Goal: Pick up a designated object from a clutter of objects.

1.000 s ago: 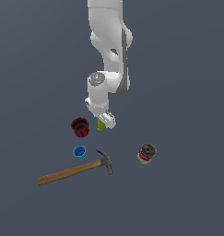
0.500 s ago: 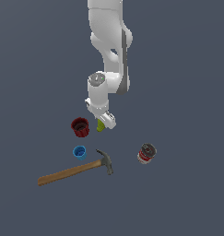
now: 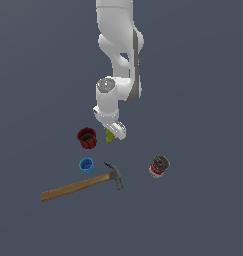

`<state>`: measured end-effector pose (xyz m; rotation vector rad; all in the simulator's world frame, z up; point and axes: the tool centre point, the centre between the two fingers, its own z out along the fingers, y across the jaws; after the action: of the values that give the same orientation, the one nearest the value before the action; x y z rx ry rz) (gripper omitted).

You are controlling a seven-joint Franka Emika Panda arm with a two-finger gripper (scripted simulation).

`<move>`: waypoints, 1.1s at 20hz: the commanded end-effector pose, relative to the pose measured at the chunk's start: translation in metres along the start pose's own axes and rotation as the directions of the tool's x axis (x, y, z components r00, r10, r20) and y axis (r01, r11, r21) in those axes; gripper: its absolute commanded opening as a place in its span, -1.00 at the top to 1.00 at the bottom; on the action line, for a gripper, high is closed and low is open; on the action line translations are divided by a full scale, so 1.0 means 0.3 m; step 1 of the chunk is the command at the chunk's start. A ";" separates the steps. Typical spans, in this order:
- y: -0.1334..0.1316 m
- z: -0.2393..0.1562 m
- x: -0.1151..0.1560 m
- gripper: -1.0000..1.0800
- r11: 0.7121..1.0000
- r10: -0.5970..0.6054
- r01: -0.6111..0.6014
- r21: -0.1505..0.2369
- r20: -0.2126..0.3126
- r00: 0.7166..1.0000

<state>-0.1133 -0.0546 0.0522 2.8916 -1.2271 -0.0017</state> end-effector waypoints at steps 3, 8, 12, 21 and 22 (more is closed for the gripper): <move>-0.037 -0.047 -0.003 1.00 1.000 0.000 0.000 0.001 -0.002 1.000; -0.100 -0.130 -0.011 1.00 1.000 0.000 0.000 0.000 -0.002 1.000; -0.170 -0.221 -0.020 1.00 1.000 0.000 0.000 -0.001 -0.003 1.000; -0.361 -0.468 -0.043 1.00 1.000 0.001 -0.001 -0.001 -0.004 1.000; -0.384 -0.496 -0.045 1.00 1.000 0.001 -0.001 -0.001 -0.004 1.000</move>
<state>-0.0463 0.0272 0.1869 2.8884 -1.2263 0.0016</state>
